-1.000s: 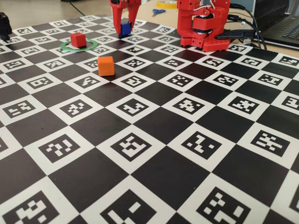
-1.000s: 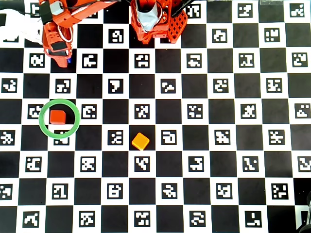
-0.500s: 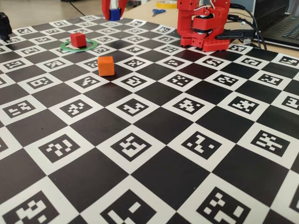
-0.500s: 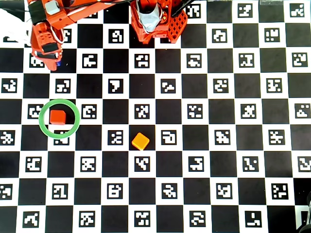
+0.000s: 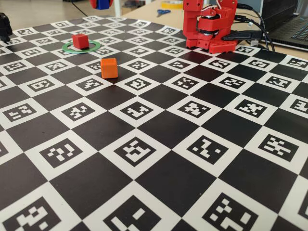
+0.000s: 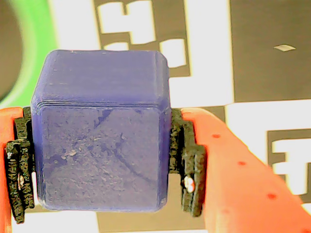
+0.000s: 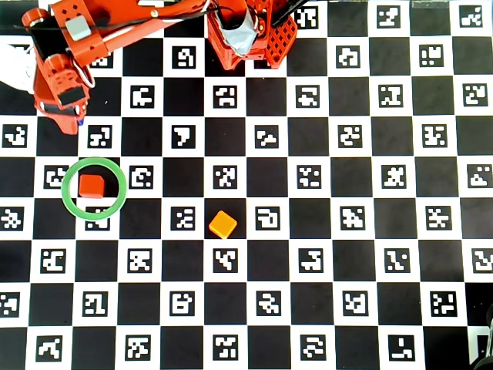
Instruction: Grab the red cube then put it in the green circle then put the blue cube on top and finally the orange cube on top
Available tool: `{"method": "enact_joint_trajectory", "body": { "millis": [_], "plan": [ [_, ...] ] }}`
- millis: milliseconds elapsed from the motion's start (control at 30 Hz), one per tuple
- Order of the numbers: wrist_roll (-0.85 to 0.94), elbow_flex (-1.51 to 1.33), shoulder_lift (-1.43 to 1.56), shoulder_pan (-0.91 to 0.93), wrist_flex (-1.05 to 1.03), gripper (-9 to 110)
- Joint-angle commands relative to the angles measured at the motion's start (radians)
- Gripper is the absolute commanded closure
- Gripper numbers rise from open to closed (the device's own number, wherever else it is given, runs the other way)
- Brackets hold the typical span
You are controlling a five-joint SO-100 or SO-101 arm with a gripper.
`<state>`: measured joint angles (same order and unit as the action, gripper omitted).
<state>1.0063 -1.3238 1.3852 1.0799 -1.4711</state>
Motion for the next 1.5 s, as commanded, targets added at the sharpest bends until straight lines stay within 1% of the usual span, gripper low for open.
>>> {"method": "enact_joint_trajectory", "body": {
  "millis": [0,267,533,767,1467],
  "plan": [
    [-0.018,0.126,0.009,-0.043,-0.015,94],
    [-0.057,0.245,-0.077,-0.098,-0.041,94],
    [-0.091,0.255,-0.1,-0.155,-0.028,94],
    [-0.118,0.218,-0.117,-0.193,0.015,94],
    [-0.147,0.077,-0.16,-0.219,0.17,94]
  ]
}}
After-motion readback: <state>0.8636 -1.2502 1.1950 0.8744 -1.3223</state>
